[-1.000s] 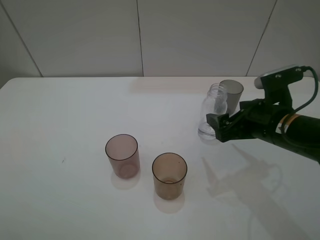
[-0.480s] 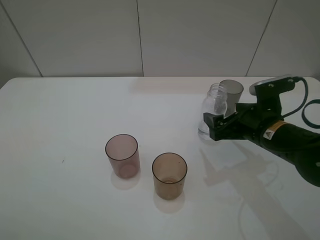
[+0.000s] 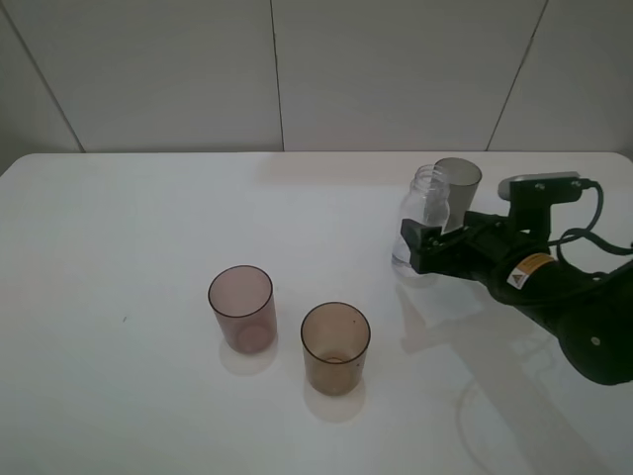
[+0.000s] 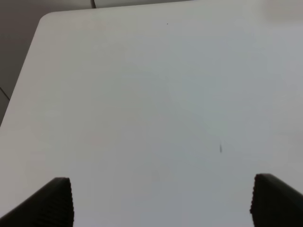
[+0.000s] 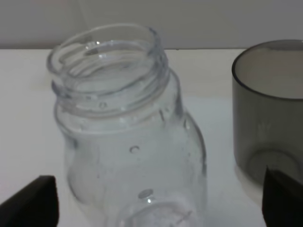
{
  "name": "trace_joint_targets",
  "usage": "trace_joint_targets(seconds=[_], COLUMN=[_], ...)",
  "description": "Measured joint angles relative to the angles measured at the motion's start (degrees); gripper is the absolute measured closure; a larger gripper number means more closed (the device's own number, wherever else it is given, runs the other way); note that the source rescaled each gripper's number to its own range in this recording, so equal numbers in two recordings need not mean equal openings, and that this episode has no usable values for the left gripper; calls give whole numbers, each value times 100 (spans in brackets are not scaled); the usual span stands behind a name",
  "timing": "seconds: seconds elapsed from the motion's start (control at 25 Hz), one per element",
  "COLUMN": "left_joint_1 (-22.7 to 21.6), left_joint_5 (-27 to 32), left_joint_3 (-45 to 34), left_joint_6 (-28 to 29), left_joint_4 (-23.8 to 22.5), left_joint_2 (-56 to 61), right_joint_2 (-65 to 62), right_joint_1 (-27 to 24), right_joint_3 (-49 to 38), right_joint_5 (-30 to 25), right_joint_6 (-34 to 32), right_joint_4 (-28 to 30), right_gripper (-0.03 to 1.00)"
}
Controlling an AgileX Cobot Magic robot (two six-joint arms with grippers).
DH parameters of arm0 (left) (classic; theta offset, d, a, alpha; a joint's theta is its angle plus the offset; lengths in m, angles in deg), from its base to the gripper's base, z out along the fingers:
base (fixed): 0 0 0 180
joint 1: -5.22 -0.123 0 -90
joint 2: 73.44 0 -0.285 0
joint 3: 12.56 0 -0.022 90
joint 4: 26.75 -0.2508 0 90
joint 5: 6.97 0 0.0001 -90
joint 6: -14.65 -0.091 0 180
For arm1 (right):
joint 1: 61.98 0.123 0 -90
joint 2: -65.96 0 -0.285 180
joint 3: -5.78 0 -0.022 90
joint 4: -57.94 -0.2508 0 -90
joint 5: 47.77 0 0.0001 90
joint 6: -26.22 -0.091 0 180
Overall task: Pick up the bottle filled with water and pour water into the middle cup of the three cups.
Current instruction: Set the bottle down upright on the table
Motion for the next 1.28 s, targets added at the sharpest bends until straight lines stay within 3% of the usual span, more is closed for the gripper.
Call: trace_joint_targets(seconds=[1.12, 1.2, 1.28], left_joint_1=[0, 0, 0], left_joint_5=[0, 0, 0], left_joint_3=[0, 0, 0], left_joint_6=[0, 0, 0], left_joint_4=[0, 0, 0], left_joint_2=[0, 0, 0], right_joint_2=[1203, 1210, 1210], right_joint_1=[0, 0, 0], right_joint_3=[1146, 1146, 1146], right_joint_5=[63, 58, 58], right_joint_6=[648, 654, 660], right_joint_4=[84, 84, 79], right_gripper=[-2, 8, 39])
